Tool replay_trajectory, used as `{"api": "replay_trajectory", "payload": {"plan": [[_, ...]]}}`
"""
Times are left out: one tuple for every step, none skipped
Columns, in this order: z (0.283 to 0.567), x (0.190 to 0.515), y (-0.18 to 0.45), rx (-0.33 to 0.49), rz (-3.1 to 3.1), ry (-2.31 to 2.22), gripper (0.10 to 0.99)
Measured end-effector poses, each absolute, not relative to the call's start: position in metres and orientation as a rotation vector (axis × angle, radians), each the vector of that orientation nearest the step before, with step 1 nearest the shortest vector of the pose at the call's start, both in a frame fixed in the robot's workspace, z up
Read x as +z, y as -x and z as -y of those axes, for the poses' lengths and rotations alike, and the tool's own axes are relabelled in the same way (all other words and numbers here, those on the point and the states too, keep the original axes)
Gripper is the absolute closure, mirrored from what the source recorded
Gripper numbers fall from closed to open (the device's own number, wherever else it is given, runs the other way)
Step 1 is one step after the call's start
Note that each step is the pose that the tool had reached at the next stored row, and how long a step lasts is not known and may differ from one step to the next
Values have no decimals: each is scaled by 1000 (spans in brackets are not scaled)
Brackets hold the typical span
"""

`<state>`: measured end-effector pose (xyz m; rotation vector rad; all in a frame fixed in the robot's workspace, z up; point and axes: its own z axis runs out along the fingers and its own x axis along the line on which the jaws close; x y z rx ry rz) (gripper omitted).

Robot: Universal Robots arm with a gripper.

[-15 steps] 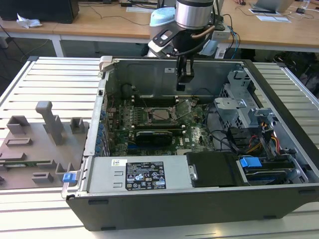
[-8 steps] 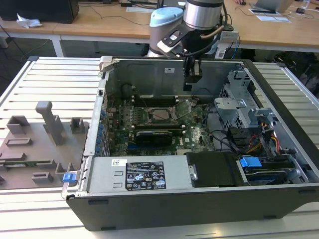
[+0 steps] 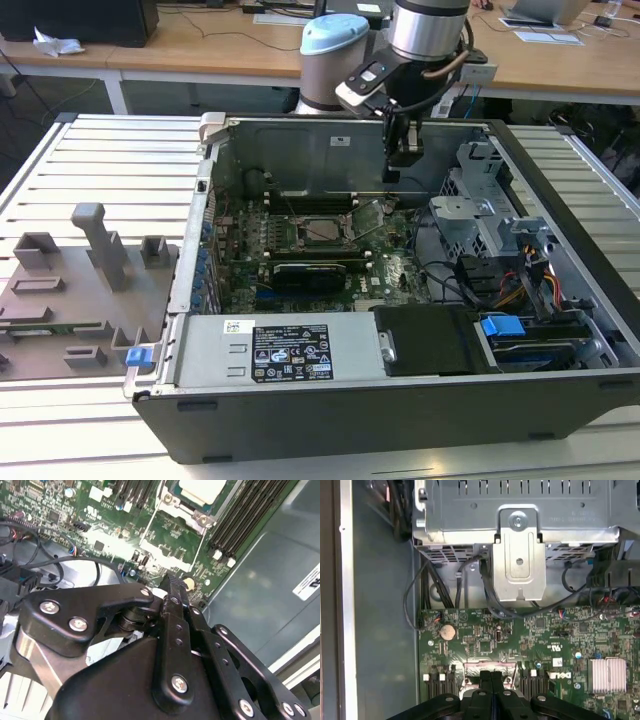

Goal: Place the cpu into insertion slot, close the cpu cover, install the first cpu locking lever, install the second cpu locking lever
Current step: 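Close the cpu cover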

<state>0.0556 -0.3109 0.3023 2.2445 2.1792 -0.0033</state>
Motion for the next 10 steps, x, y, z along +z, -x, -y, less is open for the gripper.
{"api": "replay_trajectory", "payload": {"plan": [[311,302,-57,-3,-2179,-2245,980],[311,302,-59,-4,-2179,-2245,980],[311,302,-63,-4,-2179,-2245,980],[311,302,-67,-4,-2179,-2245,980],[311,302,-69,-4,-2179,-2245,980],[311,302,-71,-4,-2180,-2245,980],[311,302,-71,-4,-2179,-2245,980],[311,302,-72,-5,-2179,-2246,980],[311,302,-74,-5,-2179,-2246,980],[311,302,-77,-5,-2178,-2246,980]]}}
